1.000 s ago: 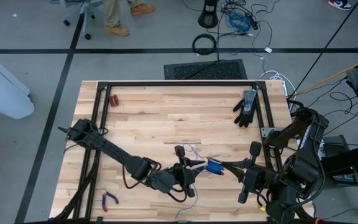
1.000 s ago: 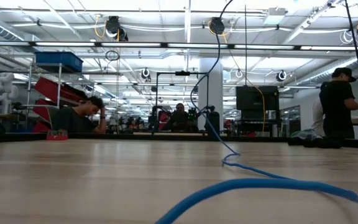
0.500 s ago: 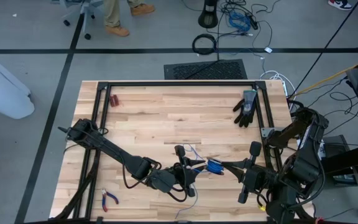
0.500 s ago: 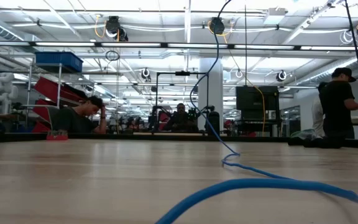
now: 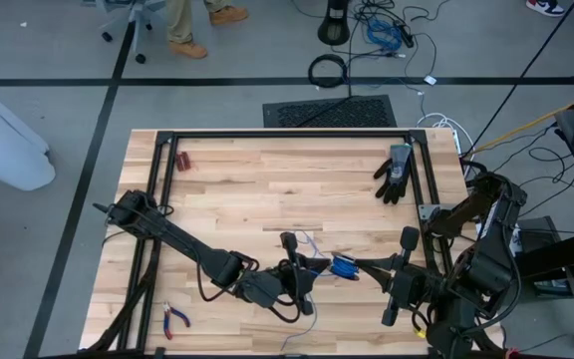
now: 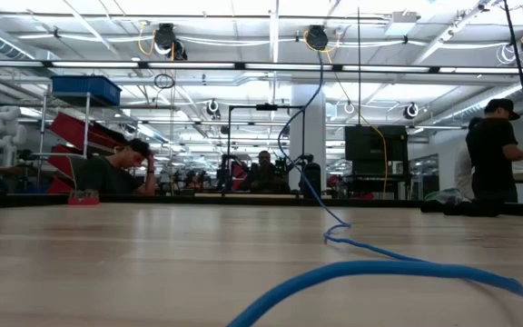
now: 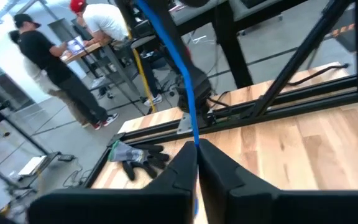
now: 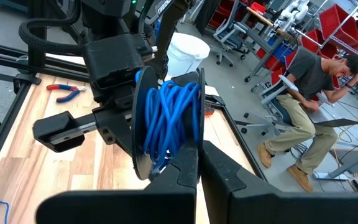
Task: Coil cords
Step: Uncoil the blue wire from the spool
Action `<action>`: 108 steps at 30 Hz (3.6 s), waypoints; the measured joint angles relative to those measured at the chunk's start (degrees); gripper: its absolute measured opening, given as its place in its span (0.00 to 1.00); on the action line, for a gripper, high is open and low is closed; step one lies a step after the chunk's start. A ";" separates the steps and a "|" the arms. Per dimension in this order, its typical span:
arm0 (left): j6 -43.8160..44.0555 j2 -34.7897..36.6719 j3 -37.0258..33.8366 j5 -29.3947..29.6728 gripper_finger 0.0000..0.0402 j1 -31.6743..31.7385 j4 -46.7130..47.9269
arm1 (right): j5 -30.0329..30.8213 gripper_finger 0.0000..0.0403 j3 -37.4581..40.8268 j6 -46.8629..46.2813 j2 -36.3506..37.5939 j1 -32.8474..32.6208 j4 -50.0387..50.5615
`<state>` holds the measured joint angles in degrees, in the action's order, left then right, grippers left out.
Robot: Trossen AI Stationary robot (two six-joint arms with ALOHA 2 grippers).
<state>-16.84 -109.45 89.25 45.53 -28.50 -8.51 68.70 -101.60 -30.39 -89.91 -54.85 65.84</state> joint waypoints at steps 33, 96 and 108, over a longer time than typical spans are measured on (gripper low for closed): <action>-3.52 8.49 0.05 22.32 0.00 -9.72 8.85 | -0.07 0.00 0.02 -0.48 -1.44 2.61 0.36; 9.57 3.54 -1.62 -9.33 0.56 -2.98 12.12 | 3.43 0.00 0.02 18.12 -2.80 5.62 -17.16; 5.49 2.91 -1.62 -8.36 0.56 -3.18 7.29 | 3.40 0.00 0.02 19.06 -2.80 5.62 -17.11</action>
<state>-11.35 -106.54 87.64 37.17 -31.68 -1.23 72.10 -101.58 -11.33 -92.71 -49.23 48.73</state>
